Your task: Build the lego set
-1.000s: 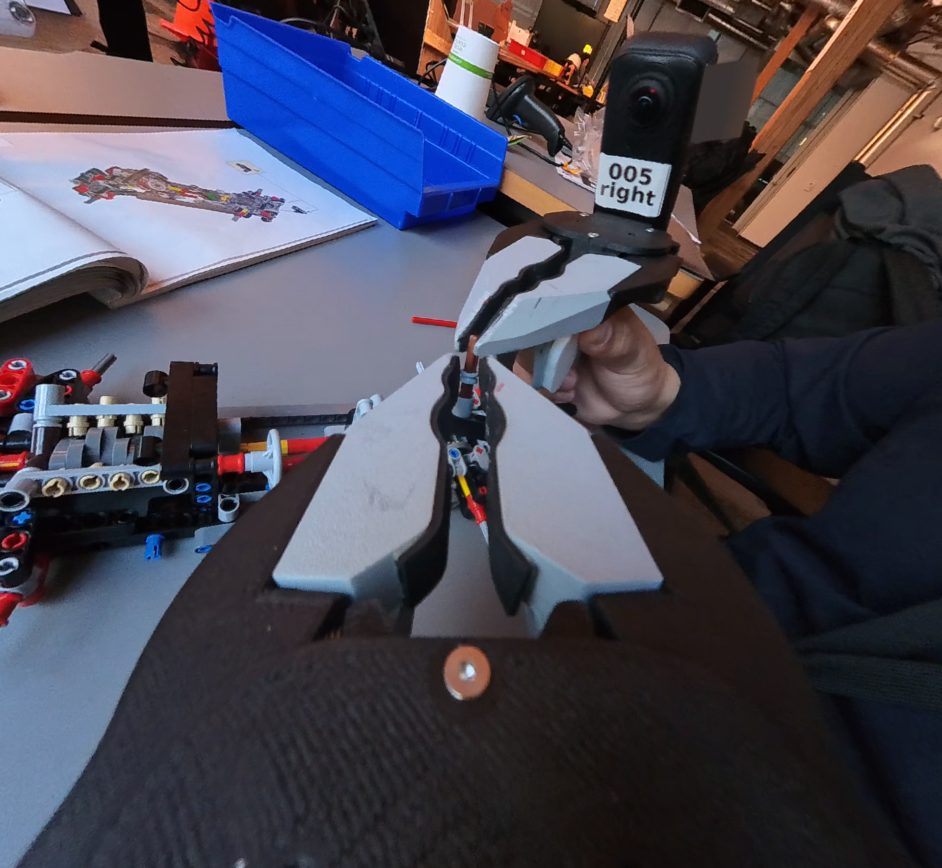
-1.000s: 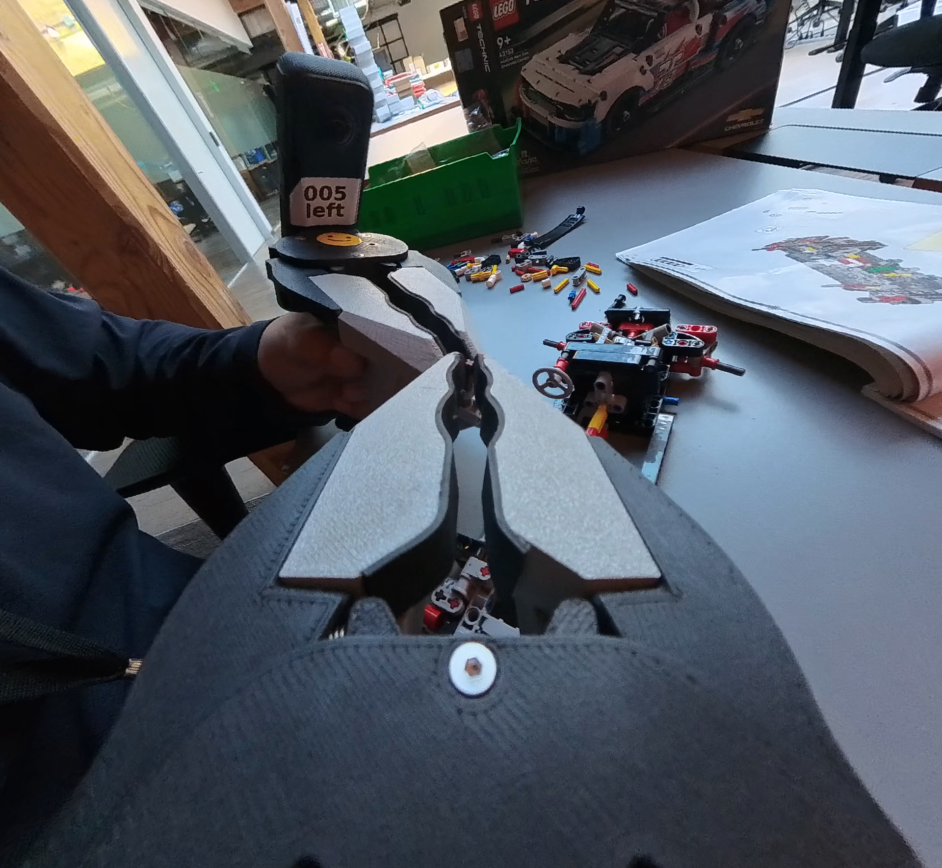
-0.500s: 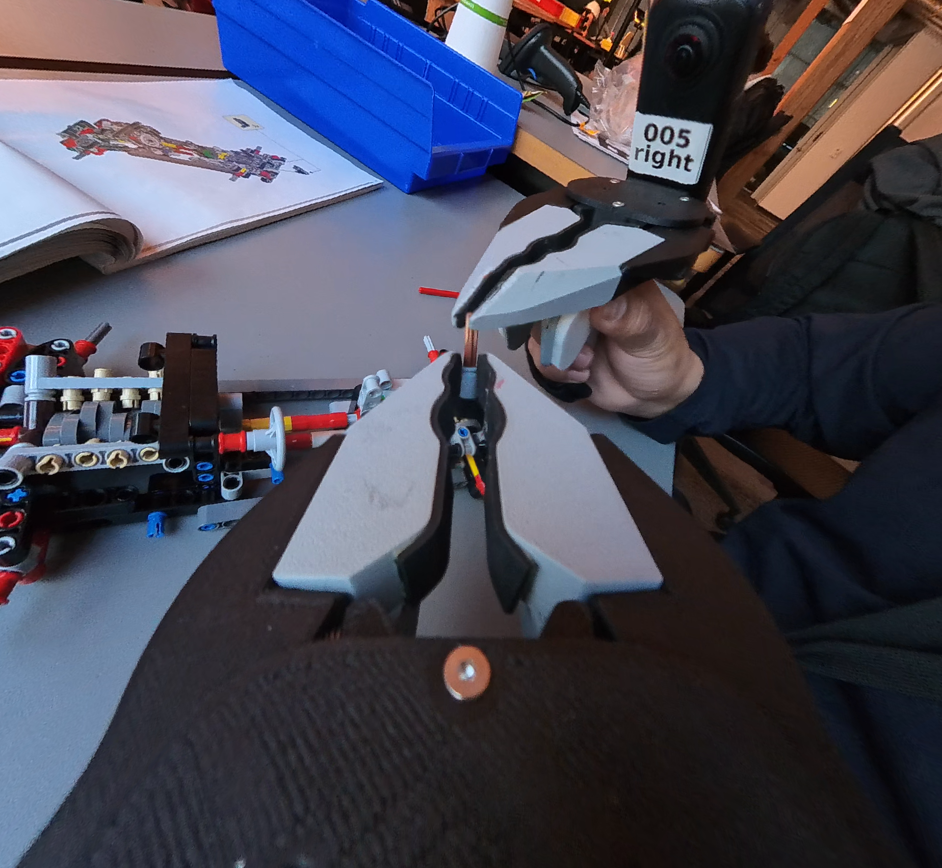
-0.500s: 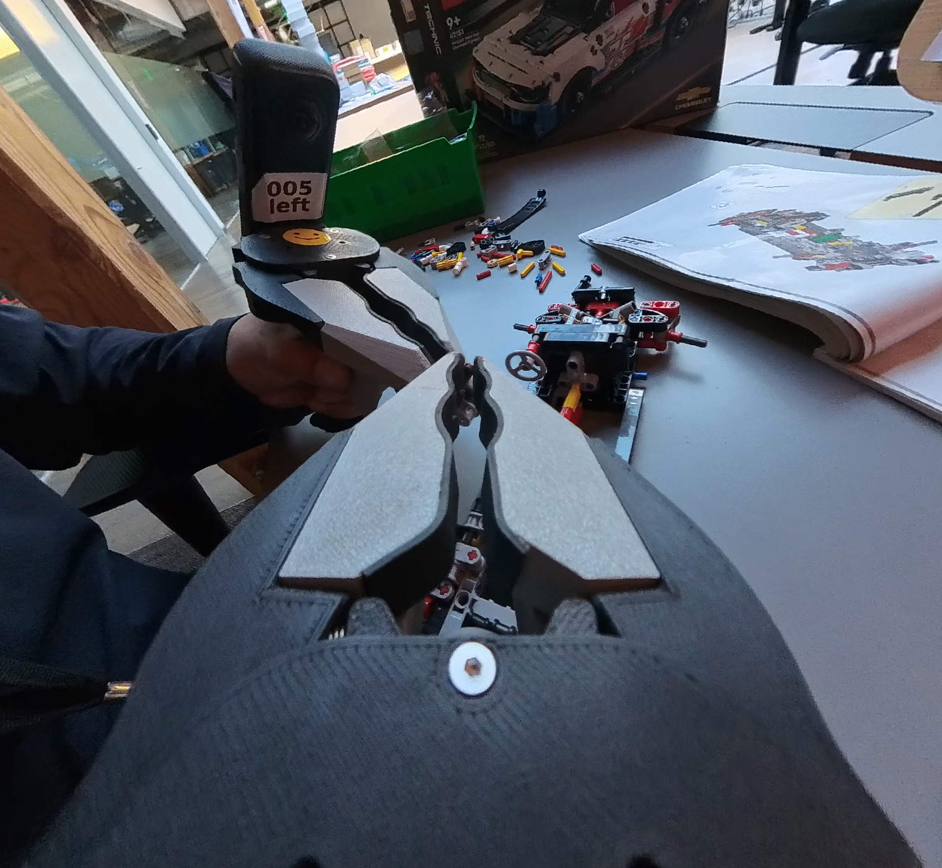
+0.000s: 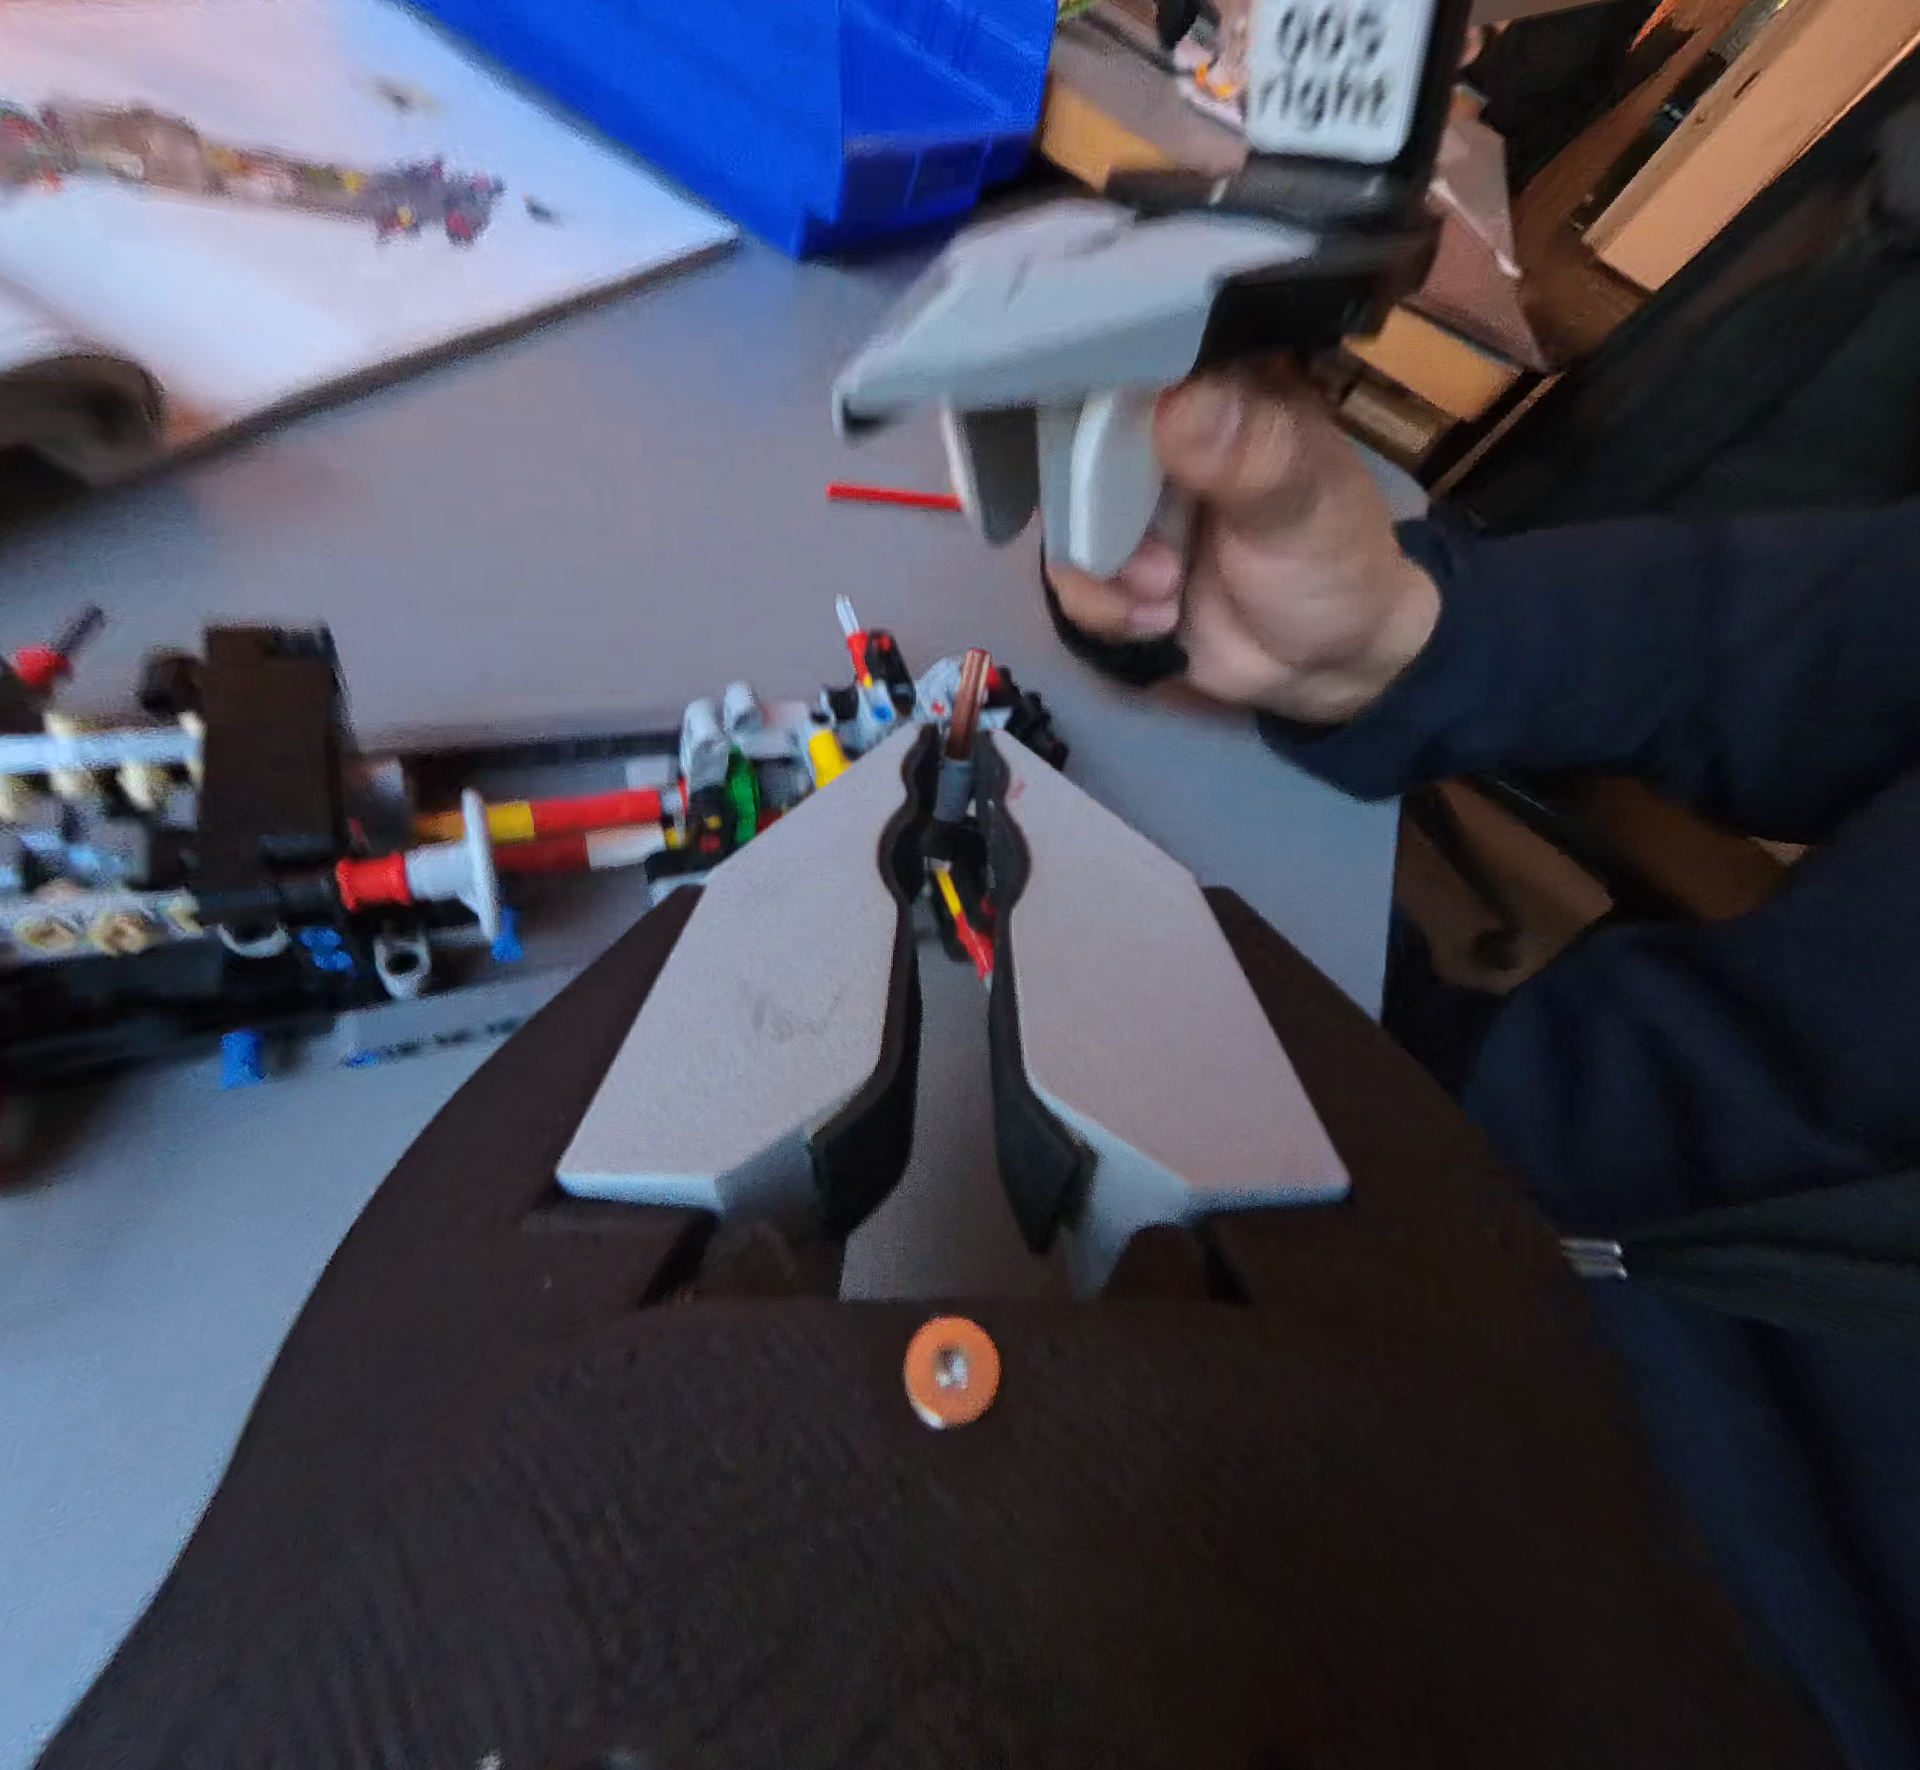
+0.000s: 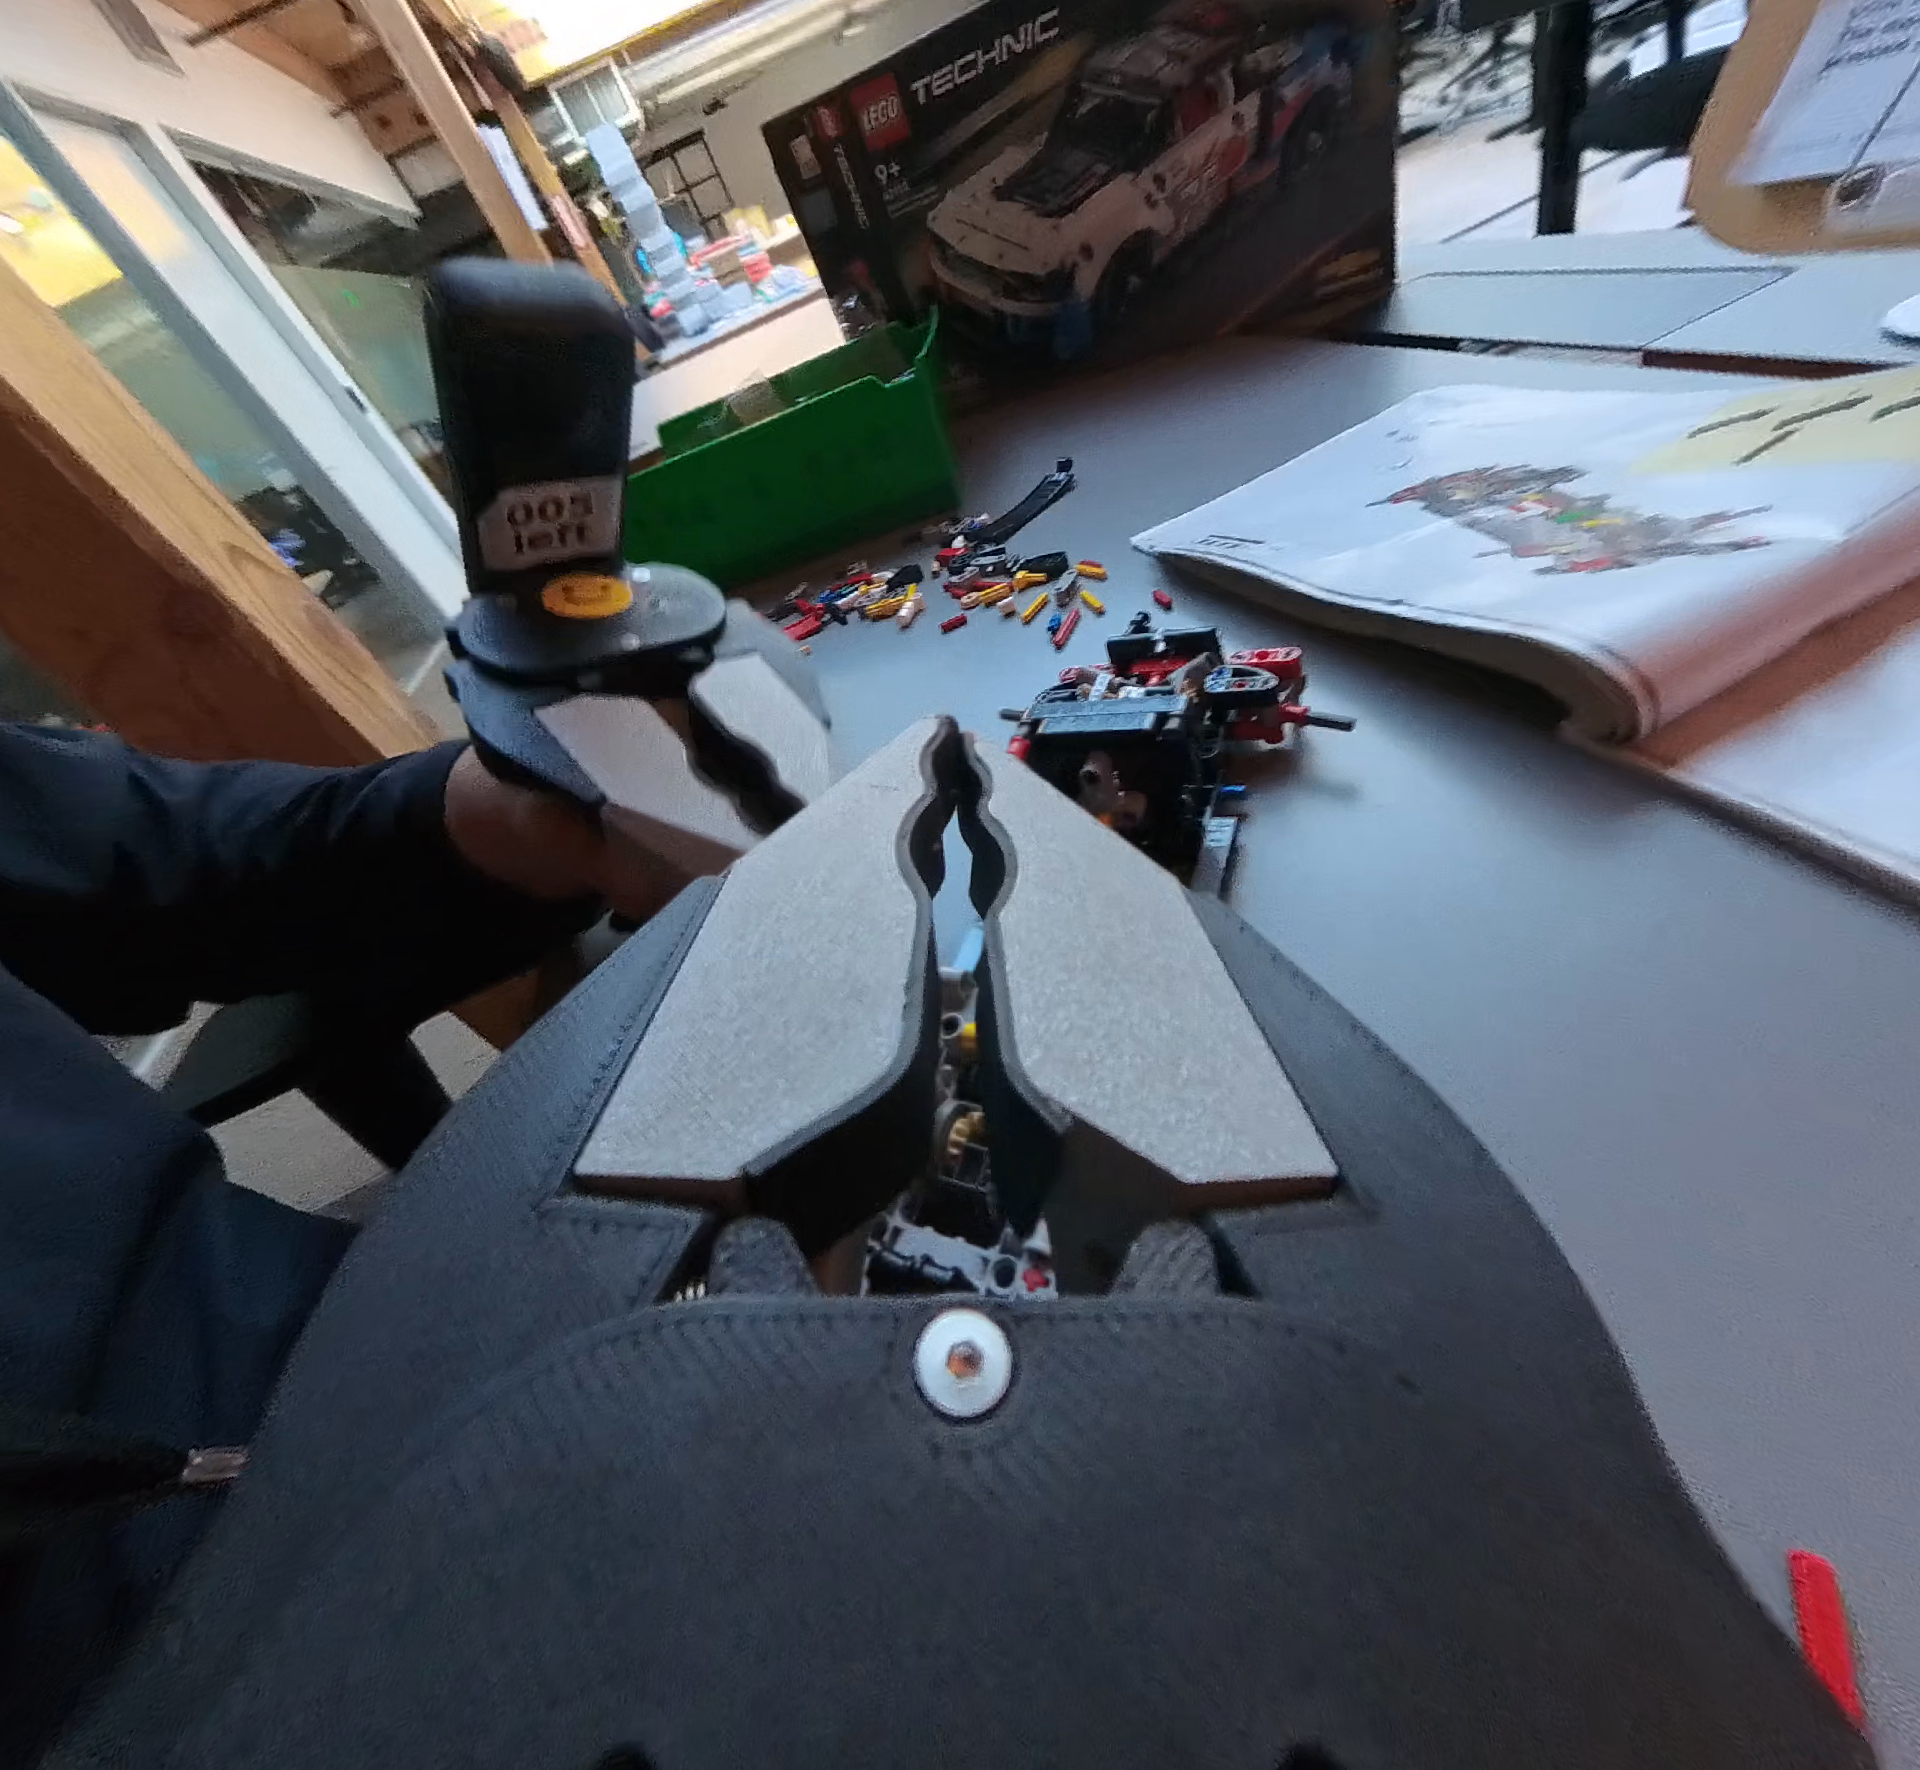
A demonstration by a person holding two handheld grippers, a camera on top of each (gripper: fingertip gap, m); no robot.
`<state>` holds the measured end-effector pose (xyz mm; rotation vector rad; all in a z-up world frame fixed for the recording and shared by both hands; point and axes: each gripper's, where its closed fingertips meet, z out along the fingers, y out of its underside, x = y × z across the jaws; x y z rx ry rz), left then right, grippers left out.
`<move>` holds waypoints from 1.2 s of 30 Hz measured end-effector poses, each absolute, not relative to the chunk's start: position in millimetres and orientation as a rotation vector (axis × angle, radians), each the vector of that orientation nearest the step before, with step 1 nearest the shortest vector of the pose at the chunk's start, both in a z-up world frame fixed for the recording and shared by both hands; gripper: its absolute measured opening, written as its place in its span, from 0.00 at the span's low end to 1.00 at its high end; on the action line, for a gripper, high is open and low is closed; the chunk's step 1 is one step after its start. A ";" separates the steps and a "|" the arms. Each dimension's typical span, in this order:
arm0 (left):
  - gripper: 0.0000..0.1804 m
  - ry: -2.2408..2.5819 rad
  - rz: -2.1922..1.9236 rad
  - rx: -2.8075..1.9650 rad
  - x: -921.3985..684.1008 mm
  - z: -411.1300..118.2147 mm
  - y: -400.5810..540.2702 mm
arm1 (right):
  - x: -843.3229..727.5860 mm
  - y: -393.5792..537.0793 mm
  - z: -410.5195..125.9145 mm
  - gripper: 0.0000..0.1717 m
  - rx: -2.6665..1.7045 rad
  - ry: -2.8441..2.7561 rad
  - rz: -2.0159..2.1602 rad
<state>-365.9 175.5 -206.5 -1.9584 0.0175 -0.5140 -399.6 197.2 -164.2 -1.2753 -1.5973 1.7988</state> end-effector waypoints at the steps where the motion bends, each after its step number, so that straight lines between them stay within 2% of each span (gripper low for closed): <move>1: 0.02 0.044 -0.466 -1.964 -369.4 -200.8 177.0 | -399.8 194.6 -163.9 0.00 -1.263 -1.604 1.798; 3: 0.02 0.068 -0.428 -1.935 -375.6 -190.1 177.3 | -397.8 189.7 -151.5 0.00 -1.171 -1.589 1.808; 8: 0.02 -0.102 -0.730 -1.612 -391.3 -154.2 166.9 | -389.5 180.0 -144.4 0.01 -1.038 -1.643 1.843; 13: 0.02 -0.134 -0.803 -1.486 -398.4 -144.7 164.2 | -388.3 157.5 -147.8 0.24 -1.027 -1.733 2.004; 16: 0.02 -0.127 -0.819 -1.472 -391.8 -144.5 167.0 | -392.0 149.1 -153.7 0.31 -1.034 -1.765 1.953; 18: 0.02 -0.138 -0.843 -1.461 -388.7 -144.9 168.9 | -395.5 148.2 -158.1 0.31 -1.031 -1.774 1.852; 23: 0.02 -0.219 -0.905 -1.420 -393.0 -148.0 172.2 | -396.7 152.0 -164.7 0.19 -0.966 -1.790 1.598; 27: 0.02 -0.262 -0.935 -1.408 -396.5 -151.4 173.3 | -398.0 154.9 -167.8 0.17 -0.966 -1.797 1.519; 28: 0.02 -0.278 -0.928 -1.406 -399.6 -152.4 173.4 | -397.0 156.1 -167.5 0.13 -0.964 -1.797 1.514; 29: 0.02 -0.295 -0.925 -1.395 -404.0 -152.0 172.6 | -395.5 157.3 -166.9 0.05 -0.959 -1.796 1.511; 30: 0.02 -0.298 -0.940 -1.385 -405.7 -150.9 171.2 | -396.4 160.4 -165.9 0.03 -0.964 -1.779 1.500; 34: 0.02 -0.292 -0.915 -1.402 -405.2 -151.6 171.7 | -397.1 158.7 -168.9 0.04 -0.994 -1.790 1.558; 36: 0.02 -0.279 -0.922 -1.416 -401.8 -152.5 172.1 | -399.1 159.8 -169.4 0.13 -1.031 -1.781 1.600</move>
